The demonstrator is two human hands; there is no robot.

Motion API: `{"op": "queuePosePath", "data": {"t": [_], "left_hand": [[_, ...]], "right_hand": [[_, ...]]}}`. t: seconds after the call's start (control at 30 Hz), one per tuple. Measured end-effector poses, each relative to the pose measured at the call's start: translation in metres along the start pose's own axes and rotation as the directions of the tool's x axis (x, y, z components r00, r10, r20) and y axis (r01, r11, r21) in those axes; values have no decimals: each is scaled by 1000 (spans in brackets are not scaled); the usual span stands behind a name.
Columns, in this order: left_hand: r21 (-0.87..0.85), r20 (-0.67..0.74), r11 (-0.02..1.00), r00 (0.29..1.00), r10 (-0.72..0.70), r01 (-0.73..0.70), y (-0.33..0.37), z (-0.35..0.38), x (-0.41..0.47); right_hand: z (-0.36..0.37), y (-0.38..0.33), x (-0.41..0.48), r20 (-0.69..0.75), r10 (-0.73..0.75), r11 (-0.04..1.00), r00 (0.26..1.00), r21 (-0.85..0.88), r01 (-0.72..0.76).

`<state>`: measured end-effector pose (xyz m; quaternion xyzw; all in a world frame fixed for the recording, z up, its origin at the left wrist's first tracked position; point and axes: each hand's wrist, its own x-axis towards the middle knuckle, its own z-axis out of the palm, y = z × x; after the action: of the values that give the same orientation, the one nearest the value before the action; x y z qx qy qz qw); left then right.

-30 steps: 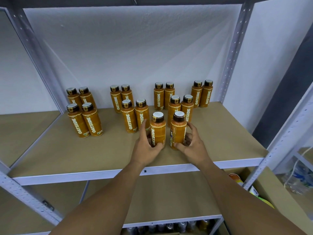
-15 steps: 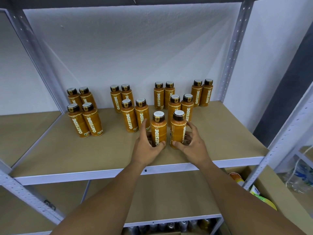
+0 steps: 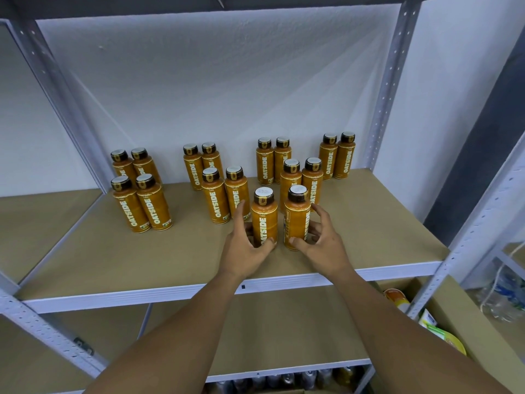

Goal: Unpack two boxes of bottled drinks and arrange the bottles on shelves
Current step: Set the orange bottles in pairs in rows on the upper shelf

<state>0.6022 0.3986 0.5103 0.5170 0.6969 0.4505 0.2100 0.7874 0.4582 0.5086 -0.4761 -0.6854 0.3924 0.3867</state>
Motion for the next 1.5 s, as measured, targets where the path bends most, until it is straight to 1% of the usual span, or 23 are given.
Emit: {"op": "queuePosePath", "data": {"t": [0.4,0.7,0.83,0.93,1.03,1.2,1.37,1.5], "left_hand": [[6,-19,1000,1000,7,-7,0,0,-1],[16,17,1000,1000,4,-4,2,-2,-4],[22,16,1000,1000,4,-4,2,-2,-4],[19,18,1000,1000,9,-10,2,-2,-4],[19,19,1000,1000,12,-12,2,-2,-4],[18,19,1000,1000,10,-11,2,-2,-4],[9,25,1000,1000,7,-7,0,-2,-3],[5,24,1000,1000,3,-3,1,-2,-3]], "right_hand": [[0,0,-1,12,7,1000,1000,16,-8],[0,0,0,37,6,1000,999,-23,-5],[1,0,-1,14,-1,1000,1000,-30,2],[3,0,-1,-29,-15,998,999,-68,13],[4,1,0,-41,-18,996,999,-91,14],[3,0,-1,-34,-17,999,999,-45,15],[1,2,-1,1,0,1000,1000,-13,0],[0,1,-2,5,10,1000,1000,-17,-9]]}}
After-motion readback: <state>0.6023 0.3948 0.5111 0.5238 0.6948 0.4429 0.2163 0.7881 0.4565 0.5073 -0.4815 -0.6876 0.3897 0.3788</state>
